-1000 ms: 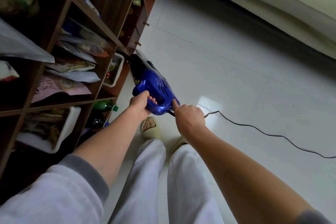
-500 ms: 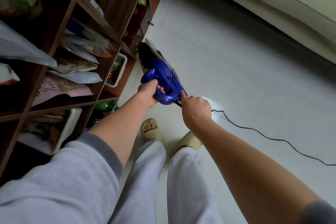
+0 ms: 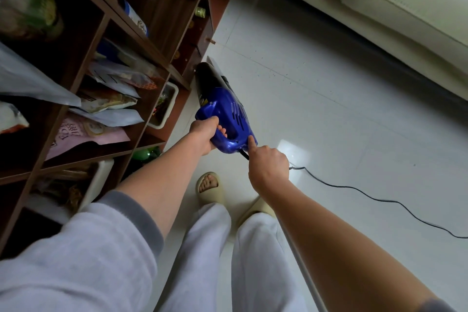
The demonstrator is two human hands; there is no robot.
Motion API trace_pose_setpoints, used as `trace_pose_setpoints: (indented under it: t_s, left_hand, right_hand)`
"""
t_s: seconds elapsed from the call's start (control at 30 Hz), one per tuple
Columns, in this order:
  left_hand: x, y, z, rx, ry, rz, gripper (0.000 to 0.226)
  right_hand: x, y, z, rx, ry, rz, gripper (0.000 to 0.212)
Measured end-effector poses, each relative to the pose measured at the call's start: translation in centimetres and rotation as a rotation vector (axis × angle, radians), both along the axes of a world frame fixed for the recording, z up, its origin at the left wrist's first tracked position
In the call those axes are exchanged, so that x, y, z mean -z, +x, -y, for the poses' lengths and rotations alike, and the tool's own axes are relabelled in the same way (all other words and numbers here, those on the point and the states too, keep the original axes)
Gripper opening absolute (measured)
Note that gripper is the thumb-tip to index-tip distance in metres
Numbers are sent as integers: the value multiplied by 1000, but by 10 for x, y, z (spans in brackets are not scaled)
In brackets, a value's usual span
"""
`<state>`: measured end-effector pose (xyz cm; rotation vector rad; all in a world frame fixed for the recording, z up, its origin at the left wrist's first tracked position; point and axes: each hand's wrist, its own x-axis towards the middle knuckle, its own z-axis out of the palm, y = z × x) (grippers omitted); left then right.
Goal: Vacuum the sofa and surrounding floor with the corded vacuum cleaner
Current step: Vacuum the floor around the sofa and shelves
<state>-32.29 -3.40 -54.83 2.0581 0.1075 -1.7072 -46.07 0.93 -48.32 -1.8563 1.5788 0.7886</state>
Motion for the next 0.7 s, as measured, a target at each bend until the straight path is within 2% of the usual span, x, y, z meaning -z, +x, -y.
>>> trace_pose_setpoints:
  t_s: [0.43, 0.7]
  left_hand:
    - [28, -2, 59, 86, -79, 32, 17]
    - [42, 2, 93, 142, -118, 39, 11]
  right_hand:
    - [38, 8, 40, 143, -84, 14, 64]
    - [58, 17, 66, 198, -90, 27, 74]
